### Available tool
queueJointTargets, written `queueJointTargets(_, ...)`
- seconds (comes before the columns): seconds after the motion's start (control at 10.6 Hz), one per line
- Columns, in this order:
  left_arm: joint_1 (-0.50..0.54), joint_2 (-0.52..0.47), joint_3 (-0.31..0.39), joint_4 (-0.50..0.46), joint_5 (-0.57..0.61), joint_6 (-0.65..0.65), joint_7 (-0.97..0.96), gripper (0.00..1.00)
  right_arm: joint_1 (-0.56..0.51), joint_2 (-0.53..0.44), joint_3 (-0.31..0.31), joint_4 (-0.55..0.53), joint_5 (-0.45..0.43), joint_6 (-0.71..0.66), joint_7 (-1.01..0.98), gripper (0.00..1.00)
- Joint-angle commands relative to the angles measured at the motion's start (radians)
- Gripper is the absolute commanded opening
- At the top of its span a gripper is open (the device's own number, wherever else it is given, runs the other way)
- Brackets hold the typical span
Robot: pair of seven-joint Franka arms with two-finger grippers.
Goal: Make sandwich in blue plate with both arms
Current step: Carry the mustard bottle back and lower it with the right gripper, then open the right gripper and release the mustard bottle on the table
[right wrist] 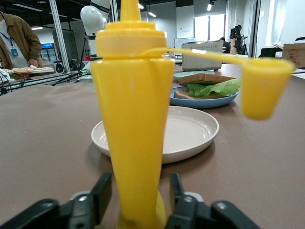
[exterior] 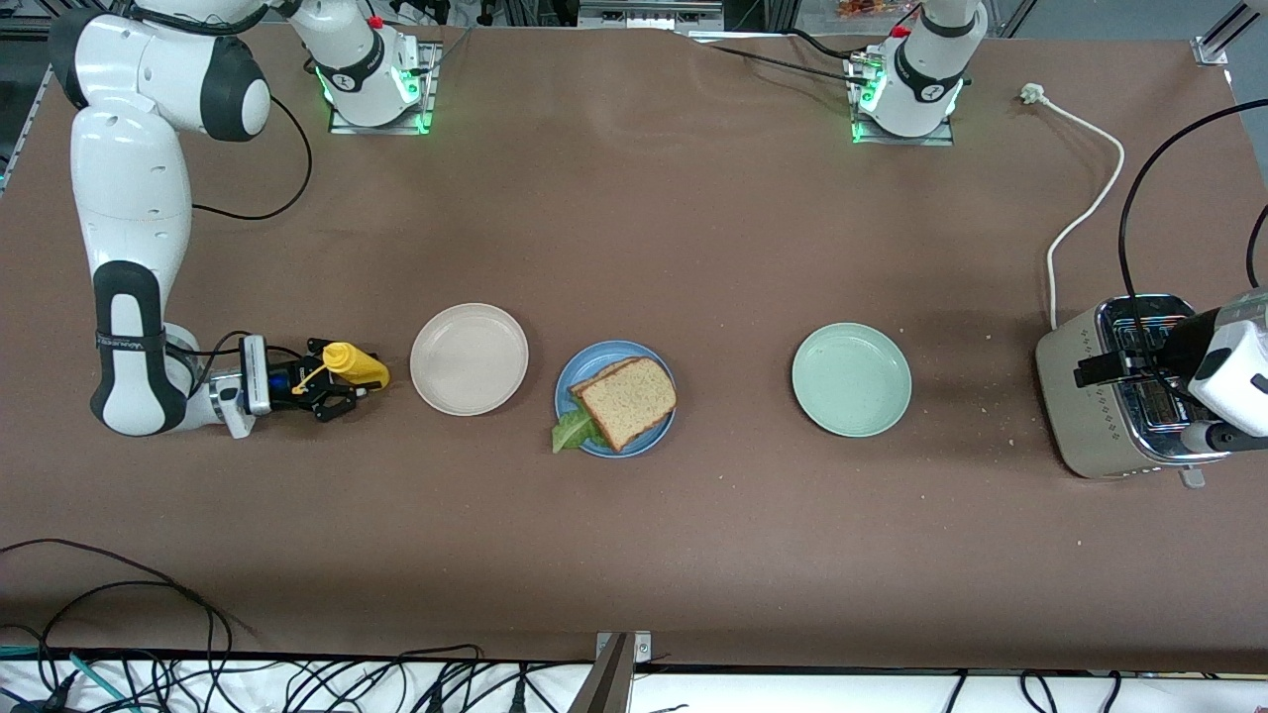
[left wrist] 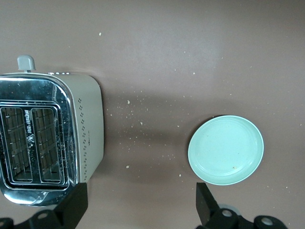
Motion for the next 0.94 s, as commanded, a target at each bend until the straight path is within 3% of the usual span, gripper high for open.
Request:
queueJointTargets(0.0,0.029,-0.022,0.001,-0.035,-0.026,-0.009,0.027,1.00,-0.031,0.004,-0.002,0.027,-0.006,-0.017,0.026,1.00)
queueJointTargets(0.28,0.057,-0.024,0.001,-0.037,-0.080,-0.008,0.056,1.00,-0.045,-0.001,-0.019,0.043,-0.023,-0.039,0.069,1.00)
queueJointTargets(0.56,0.055,-0.035,0.000,-0.032,-0.080,-0.008,0.054,1.00,-0.045,-0.005,-0.121,0.075,-0.018,-0.125,0.192,1.00)
queueJointTargets(0.85,0.052,-0.036,0.000,-0.034,-0.080,-0.008,0.054,1.00,-0.044,-0.027,-0.196,0.075,-0.015,-0.125,0.403,1.00)
